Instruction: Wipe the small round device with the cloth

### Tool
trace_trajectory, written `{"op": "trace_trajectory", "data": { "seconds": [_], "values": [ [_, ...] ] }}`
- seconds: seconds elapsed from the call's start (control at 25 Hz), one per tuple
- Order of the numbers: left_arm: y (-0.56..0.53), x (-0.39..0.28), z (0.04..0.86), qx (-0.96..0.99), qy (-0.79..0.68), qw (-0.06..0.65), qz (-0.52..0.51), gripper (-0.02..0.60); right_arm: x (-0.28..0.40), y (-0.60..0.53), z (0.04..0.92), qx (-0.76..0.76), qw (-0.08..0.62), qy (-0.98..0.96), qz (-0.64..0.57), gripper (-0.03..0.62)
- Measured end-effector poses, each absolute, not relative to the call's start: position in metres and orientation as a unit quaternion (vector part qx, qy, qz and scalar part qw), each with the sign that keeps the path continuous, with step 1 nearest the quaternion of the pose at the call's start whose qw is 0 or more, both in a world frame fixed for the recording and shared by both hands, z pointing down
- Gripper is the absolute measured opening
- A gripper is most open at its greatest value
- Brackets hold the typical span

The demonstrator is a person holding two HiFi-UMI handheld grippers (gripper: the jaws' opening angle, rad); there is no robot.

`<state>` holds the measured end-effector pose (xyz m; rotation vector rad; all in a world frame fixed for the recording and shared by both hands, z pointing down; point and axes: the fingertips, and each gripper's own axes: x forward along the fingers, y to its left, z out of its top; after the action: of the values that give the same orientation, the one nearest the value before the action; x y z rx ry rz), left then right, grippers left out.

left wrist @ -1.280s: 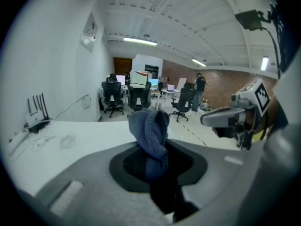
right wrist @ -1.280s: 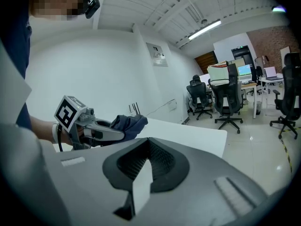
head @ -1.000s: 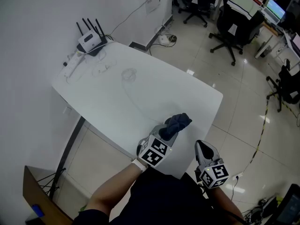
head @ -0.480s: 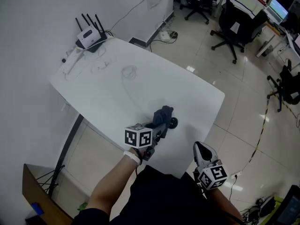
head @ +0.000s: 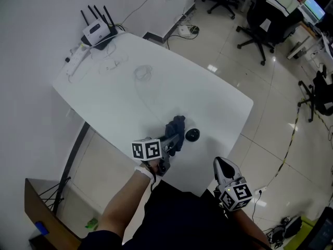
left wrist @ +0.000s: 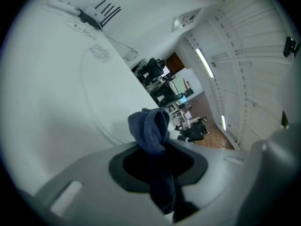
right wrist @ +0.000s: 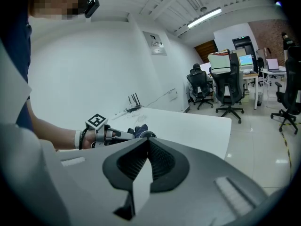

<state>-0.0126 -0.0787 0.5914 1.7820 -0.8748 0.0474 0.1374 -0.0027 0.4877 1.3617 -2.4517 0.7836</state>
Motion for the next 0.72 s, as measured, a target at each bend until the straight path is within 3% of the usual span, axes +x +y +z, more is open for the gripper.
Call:
{"op": "trace_trajectory", "data": {
  "seconds": [0.32, 0.52, 0.72],
  "values": [
    [-0.069, -0.018, 0.647, 0.7, -0.423, 0.566, 0.106, 0.092, 0.131, 0.0, 0.49, 0.461, 0.115, -0.838, 0.267, 0.01],
    [-0.07, -0.02, 0.637, 0.688, -0.445, 0.568, 0.074, 0.092, 0.134, 0.01, 0.485, 0.462, 0.111, -0.84, 0.261, 0.01],
    [-0.071, -0.025, 0.58, 0.736, -0.472, 0.479, 0.081, 0.092, 0.142, 0.018, 0.482, 0.467, 0.106, -0.839, 0.258, 0.009]
  ]
}}
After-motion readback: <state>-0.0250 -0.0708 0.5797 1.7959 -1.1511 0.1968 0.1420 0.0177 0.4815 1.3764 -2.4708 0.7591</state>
